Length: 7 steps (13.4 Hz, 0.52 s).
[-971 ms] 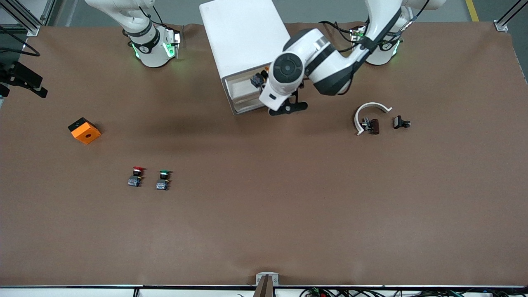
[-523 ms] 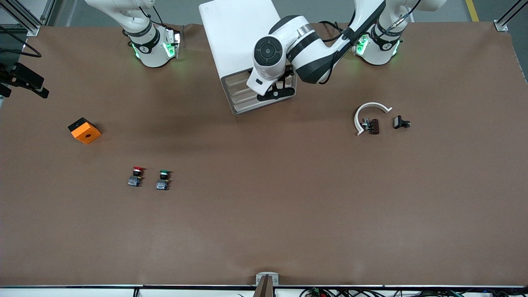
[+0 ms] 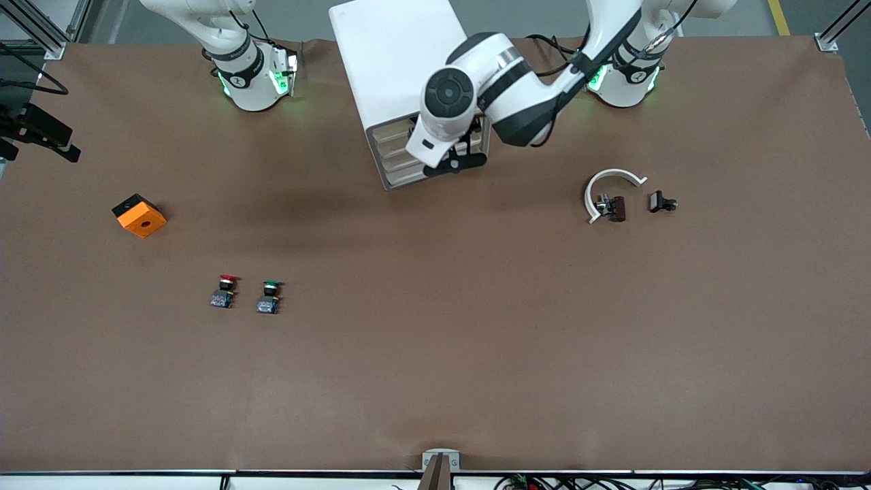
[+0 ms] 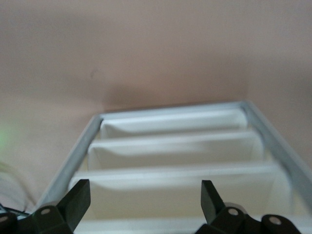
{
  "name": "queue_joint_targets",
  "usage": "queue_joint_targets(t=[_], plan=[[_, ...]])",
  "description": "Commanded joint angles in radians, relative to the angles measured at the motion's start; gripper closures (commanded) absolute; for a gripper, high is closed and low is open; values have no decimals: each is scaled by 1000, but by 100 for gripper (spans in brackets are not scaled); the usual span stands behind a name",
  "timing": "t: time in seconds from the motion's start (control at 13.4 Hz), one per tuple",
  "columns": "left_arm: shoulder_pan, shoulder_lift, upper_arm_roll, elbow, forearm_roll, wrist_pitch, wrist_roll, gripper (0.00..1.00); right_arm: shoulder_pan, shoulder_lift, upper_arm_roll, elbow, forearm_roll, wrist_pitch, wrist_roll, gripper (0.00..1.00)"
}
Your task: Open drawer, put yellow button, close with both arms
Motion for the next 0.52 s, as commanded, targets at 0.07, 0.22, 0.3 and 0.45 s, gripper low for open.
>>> queue_joint_targets(t=[0.07,0.22,0.3,0.45], plan=[[98,38,73,115,31,-7,67,0,-11,-25,7,-24,20,18,10,0],[115,32,126,171,118,-7,67,0,-11,-26,7,-24,20,18,10,0],[129,21,149,181,152,-12,68,0,-11,-26,7,-24,21,18,10,0],[186,-20,155,178,215,-18,90,0,-12,-26,7,-24,53,17,10,0]])
